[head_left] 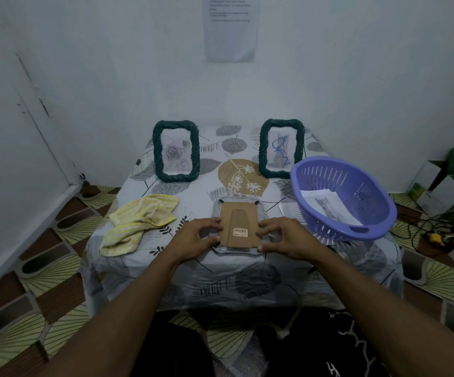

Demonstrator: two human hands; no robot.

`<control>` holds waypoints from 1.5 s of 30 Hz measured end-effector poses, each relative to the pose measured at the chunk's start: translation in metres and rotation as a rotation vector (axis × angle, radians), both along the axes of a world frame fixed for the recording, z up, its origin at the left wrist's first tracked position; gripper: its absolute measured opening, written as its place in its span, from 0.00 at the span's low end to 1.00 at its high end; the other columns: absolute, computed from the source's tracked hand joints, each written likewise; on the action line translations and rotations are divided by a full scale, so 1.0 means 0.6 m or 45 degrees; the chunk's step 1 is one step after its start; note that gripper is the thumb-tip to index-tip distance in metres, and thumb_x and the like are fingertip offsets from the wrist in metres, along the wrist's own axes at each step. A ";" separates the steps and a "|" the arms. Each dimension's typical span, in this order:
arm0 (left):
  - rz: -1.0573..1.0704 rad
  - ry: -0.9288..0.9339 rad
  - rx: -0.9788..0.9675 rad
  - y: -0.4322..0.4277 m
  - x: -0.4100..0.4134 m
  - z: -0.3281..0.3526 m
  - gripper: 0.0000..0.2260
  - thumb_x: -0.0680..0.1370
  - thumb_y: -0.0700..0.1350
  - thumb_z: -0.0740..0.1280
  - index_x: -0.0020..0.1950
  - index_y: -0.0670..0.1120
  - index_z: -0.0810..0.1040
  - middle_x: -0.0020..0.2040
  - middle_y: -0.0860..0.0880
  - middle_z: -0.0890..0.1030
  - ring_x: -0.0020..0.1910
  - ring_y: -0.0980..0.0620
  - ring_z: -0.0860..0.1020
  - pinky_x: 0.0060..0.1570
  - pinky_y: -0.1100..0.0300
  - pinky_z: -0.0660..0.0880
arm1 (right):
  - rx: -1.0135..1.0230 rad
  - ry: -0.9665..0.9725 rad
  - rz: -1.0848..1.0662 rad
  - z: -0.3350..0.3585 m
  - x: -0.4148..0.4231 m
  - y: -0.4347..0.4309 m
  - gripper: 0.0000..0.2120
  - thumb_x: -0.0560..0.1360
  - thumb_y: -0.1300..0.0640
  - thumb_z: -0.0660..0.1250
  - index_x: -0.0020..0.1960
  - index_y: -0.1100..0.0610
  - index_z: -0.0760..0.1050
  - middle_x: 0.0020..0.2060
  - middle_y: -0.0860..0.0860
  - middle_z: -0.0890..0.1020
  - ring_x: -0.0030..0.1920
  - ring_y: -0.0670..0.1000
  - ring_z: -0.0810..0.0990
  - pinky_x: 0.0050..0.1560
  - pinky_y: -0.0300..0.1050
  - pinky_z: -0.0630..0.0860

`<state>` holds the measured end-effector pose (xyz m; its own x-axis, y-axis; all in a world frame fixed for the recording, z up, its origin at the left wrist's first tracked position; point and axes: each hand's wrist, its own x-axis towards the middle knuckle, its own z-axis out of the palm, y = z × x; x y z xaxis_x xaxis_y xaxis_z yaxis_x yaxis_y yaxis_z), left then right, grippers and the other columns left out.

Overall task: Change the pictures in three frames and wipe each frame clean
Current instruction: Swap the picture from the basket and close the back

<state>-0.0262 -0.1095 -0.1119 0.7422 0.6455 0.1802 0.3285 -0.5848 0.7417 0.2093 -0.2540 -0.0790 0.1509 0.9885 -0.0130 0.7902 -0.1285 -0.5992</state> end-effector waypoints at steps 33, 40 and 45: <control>-0.069 0.290 0.155 -0.005 0.016 0.046 0.33 0.65 0.61 0.76 0.67 0.51 0.74 0.64 0.53 0.73 0.61 0.56 0.69 0.58 0.62 0.67 | 0.135 0.098 -0.148 -0.002 -0.019 0.010 0.11 0.77 0.62 0.66 0.56 0.56 0.82 0.55 0.49 0.83 0.55 0.46 0.79 0.58 0.37 0.72; 0.050 0.146 0.074 -0.009 0.022 0.053 0.35 0.67 0.73 0.61 0.62 0.49 0.78 0.60 0.52 0.79 0.57 0.58 0.74 0.56 0.60 0.70 | 0.145 0.172 -0.261 0.010 -0.018 0.024 0.13 0.79 0.63 0.62 0.59 0.55 0.80 0.54 0.49 0.82 0.53 0.44 0.76 0.55 0.38 0.71; 0.030 0.094 -0.028 0.001 0.024 0.048 0.30 0.67 0.72 0.64 0.58 0.53 0.80 0.56 0.56 0.79 0.55 0.62 0.75 0.57 0.63 0.71 | 0.133 0.211 -0.432 0.012 -0.016 0.046 0.16 0.77 0.64 0.64 0.63 0.56 0.76 0.60 0.55 0.79 0.59 0.54 0.78 0.58 0.47 0.74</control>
